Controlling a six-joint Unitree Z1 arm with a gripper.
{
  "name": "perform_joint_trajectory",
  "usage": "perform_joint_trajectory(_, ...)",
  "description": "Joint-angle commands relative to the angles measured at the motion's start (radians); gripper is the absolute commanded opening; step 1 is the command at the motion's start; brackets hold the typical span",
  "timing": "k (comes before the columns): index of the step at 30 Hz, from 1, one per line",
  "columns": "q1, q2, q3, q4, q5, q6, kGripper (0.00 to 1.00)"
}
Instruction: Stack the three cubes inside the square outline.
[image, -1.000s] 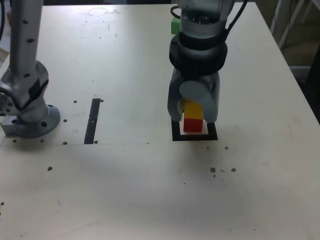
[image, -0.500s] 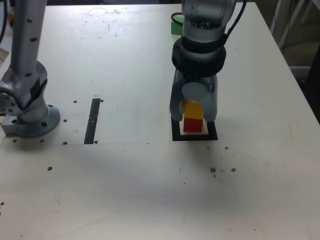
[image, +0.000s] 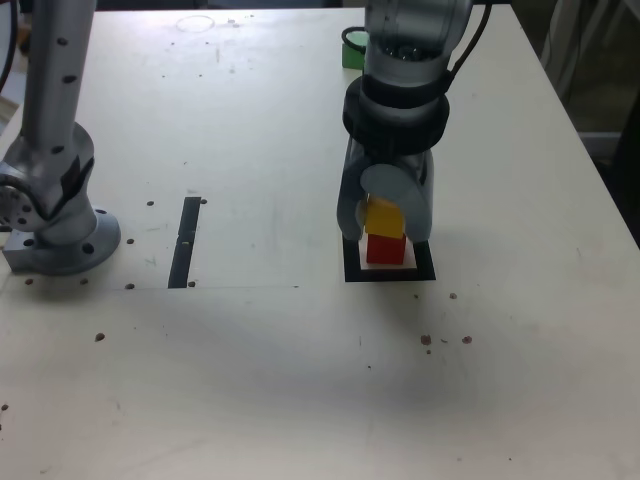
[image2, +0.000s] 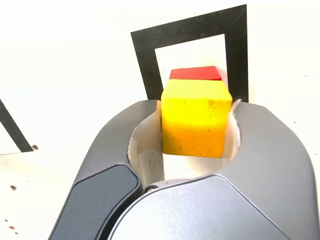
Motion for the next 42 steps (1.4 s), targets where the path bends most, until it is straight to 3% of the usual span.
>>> perform_joint_trajectory(1, 0.002, 0.005, -0.002, -0.002, -0.003, 0.007, 0.7)
perform_joint_trajectory(6, 0.003, 0.001, -0.002, 0.003, -0.003, 0.015, 0.91)
perform_joint_trajectory(10, 0.007, -0.008, -0.002, 0.021, 0.008, 0.013, 0.99)
perform_joint_trajectory(18, 0.078, -0.091, -0.003, 0.082, 0.052, 0.049, 0.99)
perform_joint_trajectory(26, 0.266, -0.131, -0.026, 0.101, 0.092, 0.219, 0.99)
perform_joint_trajectory(34, 0.444, -0.132, -0.067, 0.089, 0.172, 0.394, 0.99)
perform_joint_trajectory(42, 0.652, -0.109, -0.125, 0.058, 0.185, 0.555, 0.99)
